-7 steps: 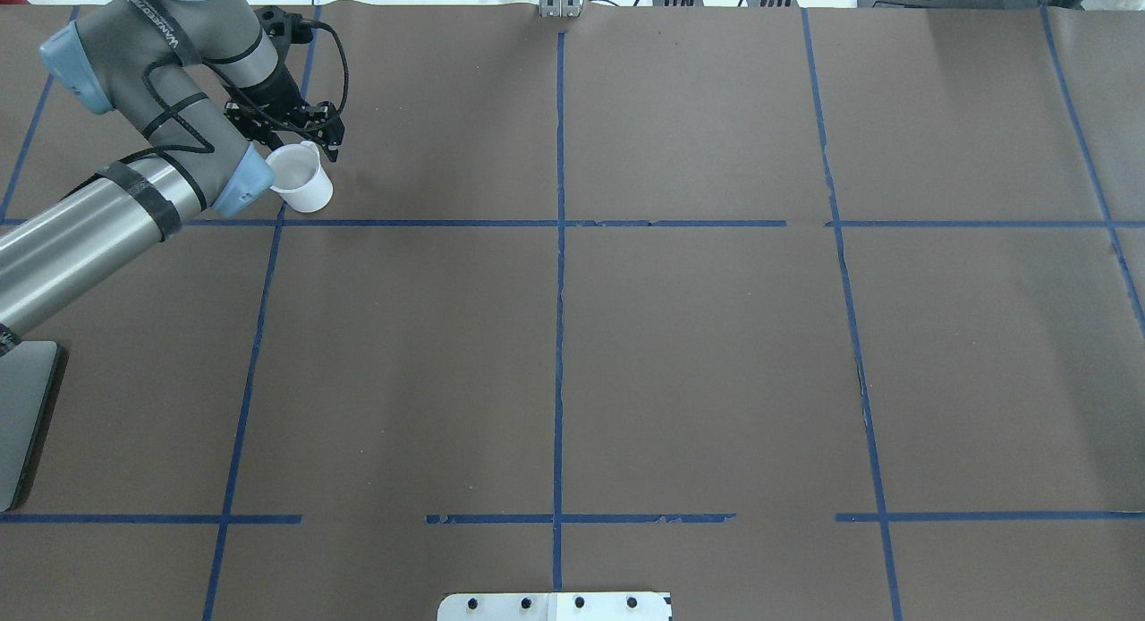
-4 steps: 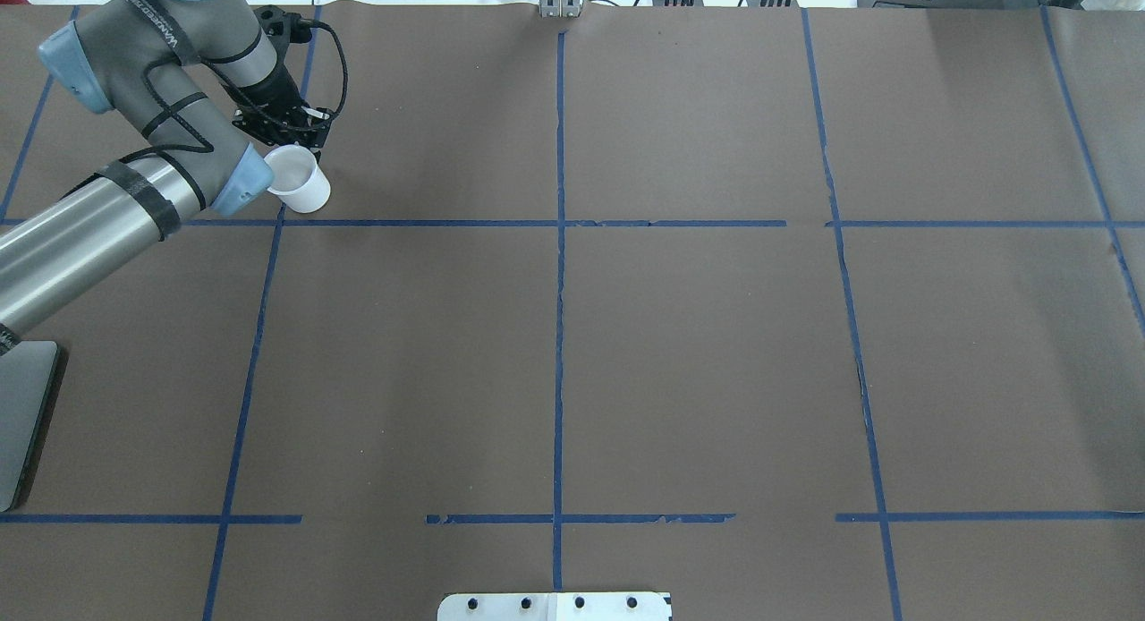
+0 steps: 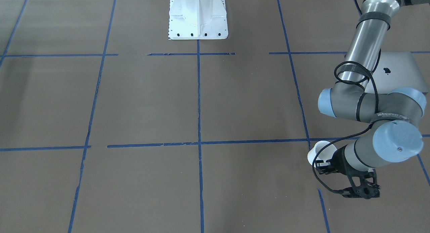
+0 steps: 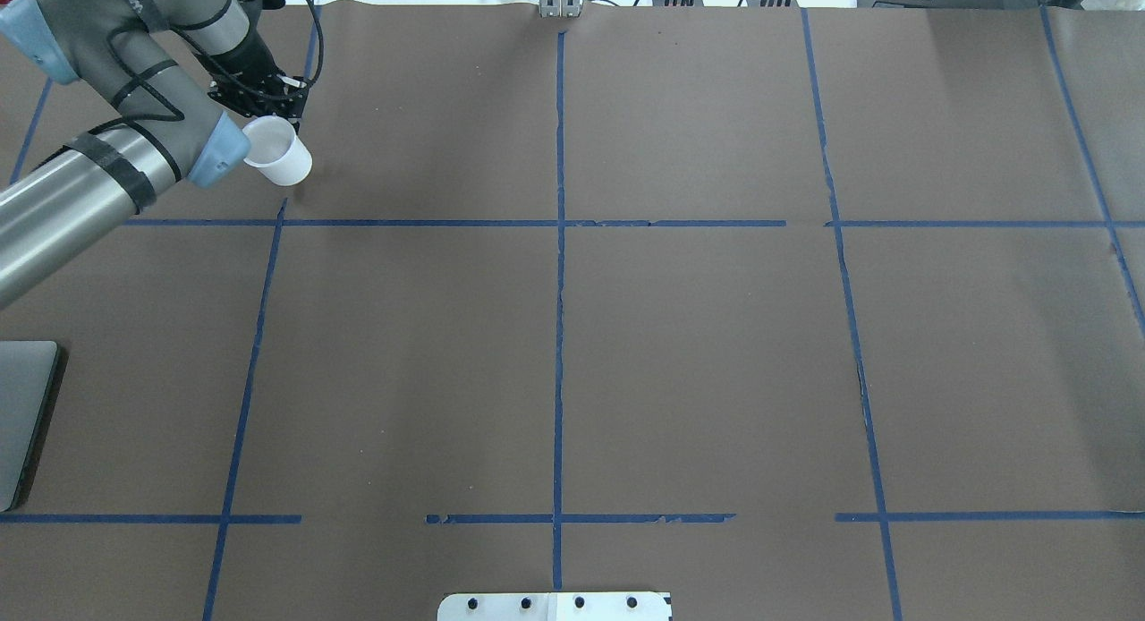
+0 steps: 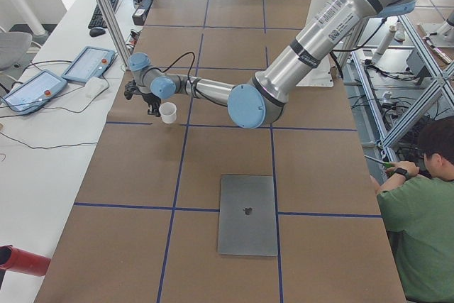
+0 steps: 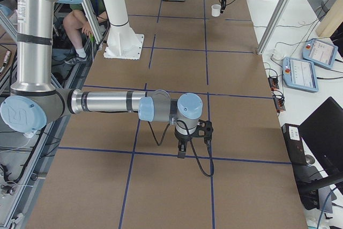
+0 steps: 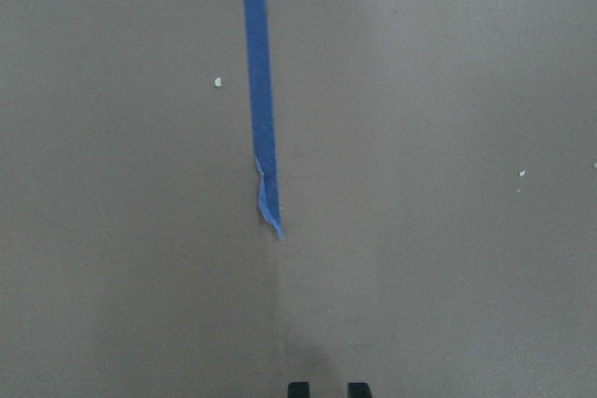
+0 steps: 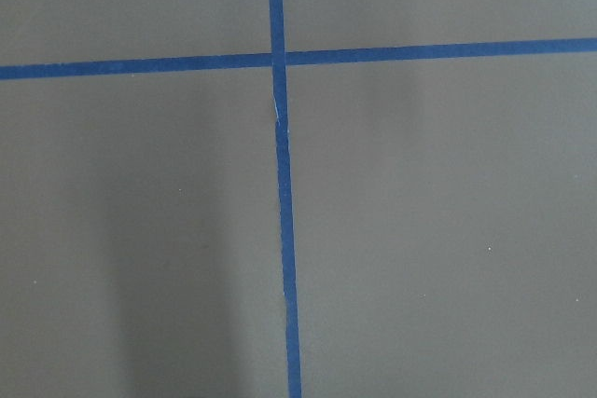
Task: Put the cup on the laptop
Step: 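Lift the cup with the left gripper and carry it toward the laptop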
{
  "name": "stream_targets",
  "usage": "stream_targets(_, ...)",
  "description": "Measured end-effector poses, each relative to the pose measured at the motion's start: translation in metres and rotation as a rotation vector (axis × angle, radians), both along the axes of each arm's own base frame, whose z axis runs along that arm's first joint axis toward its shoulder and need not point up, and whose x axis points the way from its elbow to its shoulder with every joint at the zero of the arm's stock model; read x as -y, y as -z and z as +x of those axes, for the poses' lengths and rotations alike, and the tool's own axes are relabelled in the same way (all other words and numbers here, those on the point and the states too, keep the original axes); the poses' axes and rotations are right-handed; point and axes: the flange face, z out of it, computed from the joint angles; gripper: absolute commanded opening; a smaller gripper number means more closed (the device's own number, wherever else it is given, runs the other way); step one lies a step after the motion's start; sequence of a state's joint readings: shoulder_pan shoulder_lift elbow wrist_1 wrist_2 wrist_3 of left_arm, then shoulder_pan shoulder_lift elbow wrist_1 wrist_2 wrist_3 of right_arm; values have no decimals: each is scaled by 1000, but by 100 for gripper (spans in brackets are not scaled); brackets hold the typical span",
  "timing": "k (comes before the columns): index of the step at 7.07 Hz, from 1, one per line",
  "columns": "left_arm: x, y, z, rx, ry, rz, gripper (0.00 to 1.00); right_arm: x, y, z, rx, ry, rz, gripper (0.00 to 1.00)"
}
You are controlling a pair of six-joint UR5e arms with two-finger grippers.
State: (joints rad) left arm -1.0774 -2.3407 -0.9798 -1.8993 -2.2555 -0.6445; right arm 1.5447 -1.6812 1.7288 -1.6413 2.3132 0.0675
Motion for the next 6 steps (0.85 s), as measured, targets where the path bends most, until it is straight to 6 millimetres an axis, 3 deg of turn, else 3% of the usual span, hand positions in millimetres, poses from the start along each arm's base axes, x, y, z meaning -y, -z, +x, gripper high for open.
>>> stream_targets(1, 1, 5, -27, 8, 13, -1, 0, 0, 0, 0, 0, 0, 0, 100)
stream_targets(2, -13, 1, -55, 2, 28, -1, 0, 0, 0, 0, 0, 0, 0, 100)
stream_targets(4, -70, -23, -120, -24, 66, 18, 0, 0, 0, 0, 0, 0, 0, 100)
stream_targets(6, -144, -67, -170, -15, 62, 35, 0, 0, 0, 0, 0, 0, 0, 100)
